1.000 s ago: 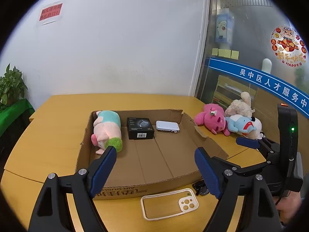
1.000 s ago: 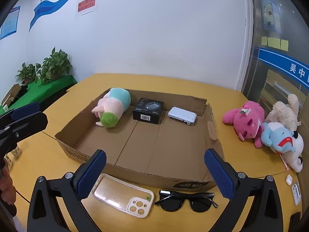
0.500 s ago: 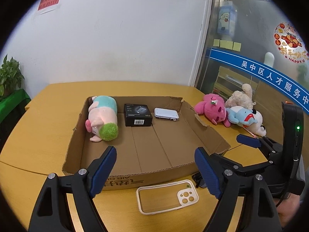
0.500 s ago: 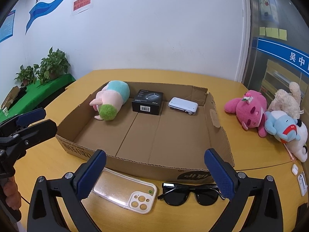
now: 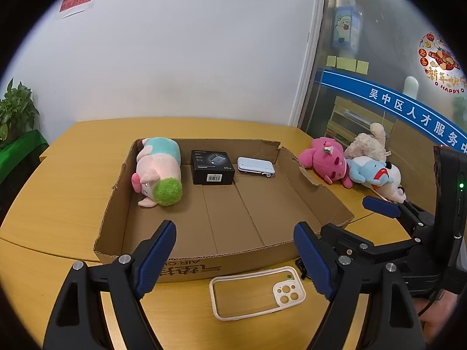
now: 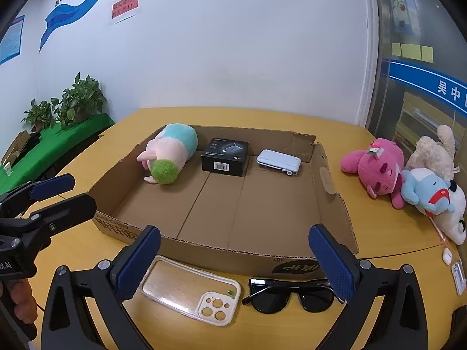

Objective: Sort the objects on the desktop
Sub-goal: 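Open the left gripper and withdraw both tools from the box, then grasp the white-rimmed clear phone case rim with the left gripper, then carry the phone case into the box and open the left gripper, then move the right gripper down to the black sunglasses on the table, then grasp the sunglasses frame with the right gripper and lift it, then lower the sunglasses into the box and open the right gripper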

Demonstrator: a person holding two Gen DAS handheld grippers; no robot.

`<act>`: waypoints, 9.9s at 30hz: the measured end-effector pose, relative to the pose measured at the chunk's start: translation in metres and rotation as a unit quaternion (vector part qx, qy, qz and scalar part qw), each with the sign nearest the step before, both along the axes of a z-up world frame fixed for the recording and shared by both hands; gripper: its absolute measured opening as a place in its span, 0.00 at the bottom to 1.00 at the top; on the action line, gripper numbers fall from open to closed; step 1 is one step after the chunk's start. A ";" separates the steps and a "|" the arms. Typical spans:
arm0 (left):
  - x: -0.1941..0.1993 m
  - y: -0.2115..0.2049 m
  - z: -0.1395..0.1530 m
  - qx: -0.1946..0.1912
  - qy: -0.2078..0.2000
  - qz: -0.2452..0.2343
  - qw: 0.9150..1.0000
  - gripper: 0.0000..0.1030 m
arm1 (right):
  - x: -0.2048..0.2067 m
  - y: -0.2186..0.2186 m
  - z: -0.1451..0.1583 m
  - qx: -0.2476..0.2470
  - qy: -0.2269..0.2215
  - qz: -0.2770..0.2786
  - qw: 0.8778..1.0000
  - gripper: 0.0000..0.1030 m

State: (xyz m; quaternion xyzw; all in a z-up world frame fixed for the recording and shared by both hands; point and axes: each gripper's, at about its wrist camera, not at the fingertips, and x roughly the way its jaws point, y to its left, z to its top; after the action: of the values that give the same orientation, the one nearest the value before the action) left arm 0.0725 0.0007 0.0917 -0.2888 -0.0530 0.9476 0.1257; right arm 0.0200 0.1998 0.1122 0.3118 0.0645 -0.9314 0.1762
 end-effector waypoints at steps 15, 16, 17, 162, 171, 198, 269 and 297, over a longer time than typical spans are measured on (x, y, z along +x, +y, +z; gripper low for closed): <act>-0.003 -0.005 -0.005 0.007 -0.006 0.003 1.000 0.79 | 0.002 0.006 -0.003 -0.002 0.003 -0.006 1.000 1.00; -0.003 -0.005 -0.007 0.006 -0.008 0.003 1.000 0.79 | 0.001 0.007 -0.004 -0.004 0.001 -0.003 1.000 1.00; -0.003 -0.006 -0.010 0.005 -0.011 0.002 1.000 0.79 | 0.001 0.008 -0.006 -0.006 -0.004 0.001 1.000 1.00; -0.020 0.021 0.019 -0.037 0.023 0.056 0.997 0.78 | -0.017 0.030 -0.008 -0.013 0.000 0.045 0.999 1.00; 0.007 0.017 -0.006 -0.022 -0.014 0.024 0.999 0.78 | -0.043 0.101 -0.048 -0.046 -0.076 0.065 0.994 1.00; 0.001 0.008 -0.085 0.044 -0.134 -0.020 0.990 0.78 | 0.029 0.073 -0.146 -0.094 -0.209 0.166 0.959 1.00; -0.070 0.074 0.045 0.139 -0.073 -0.219 0.963 0.17 | 0.042 0.012 0.017 -0.079 0.035 0.079 0.993 0.52; -0.318 0.128 -0.113 0.227 -0.301 -0.245 0.893 0.07 | -0.229 0.039 -0.100 -0.023 -0.207 -0.027 0.978 0.52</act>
State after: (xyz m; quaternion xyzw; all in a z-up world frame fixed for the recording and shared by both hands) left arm -0.2459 0.1285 -0.0216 -0.5273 -0.2293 0.7169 0.3942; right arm -0.2093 0.2384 0.0117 0.4949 -0.0035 -0.8526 0.1679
